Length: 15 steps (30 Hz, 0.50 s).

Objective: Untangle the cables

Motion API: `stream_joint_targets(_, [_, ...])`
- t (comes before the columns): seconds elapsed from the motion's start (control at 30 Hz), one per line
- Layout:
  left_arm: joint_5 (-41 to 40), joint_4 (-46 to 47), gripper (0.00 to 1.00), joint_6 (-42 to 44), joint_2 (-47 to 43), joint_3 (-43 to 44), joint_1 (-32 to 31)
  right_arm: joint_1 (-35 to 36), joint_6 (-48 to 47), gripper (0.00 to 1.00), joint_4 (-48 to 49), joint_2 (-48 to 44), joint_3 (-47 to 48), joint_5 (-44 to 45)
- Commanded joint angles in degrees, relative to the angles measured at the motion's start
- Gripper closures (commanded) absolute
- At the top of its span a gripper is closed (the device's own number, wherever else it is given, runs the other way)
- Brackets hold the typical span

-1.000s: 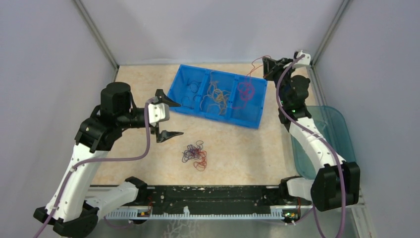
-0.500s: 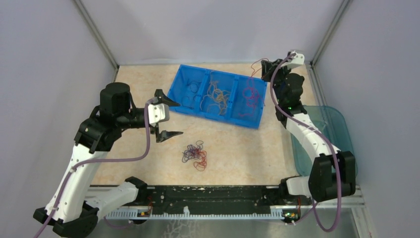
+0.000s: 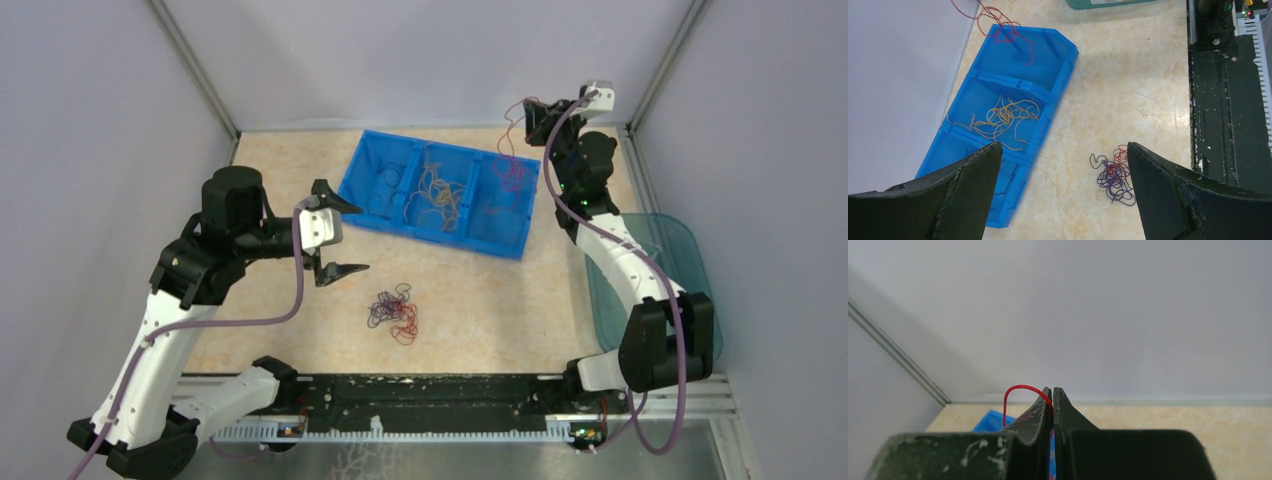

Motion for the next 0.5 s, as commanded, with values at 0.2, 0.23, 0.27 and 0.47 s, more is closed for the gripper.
stream_joint_targets(0.2, [-0.18,1.23,0.0,0.51,-0.54,1.97,-0.26,-0.33,-0.34,1.0,3.11,-1.58,9.3,-1.94])
stream_joint_targets(0.23, [-0.19,1.22,0.0,0.48,-0.51,2.07,-0.19,-0.34,-0.18,1.0,3.18,-1.36,8.97,-1.96])
stream_joint_targets(0.27, [-0.19,1.23,0.0,0.5,-0.49,2.16,-0.21,-0.33,-0.02,1.0,3.26,-1.15,8.55,-1.95])
stream_joint_targets(0.47, [-0.22,1.25,0.0,0.49,-0.48,2.47,-0.18,-0.33,0.21,1.0,3.65,0.83,5.32,-1.02])
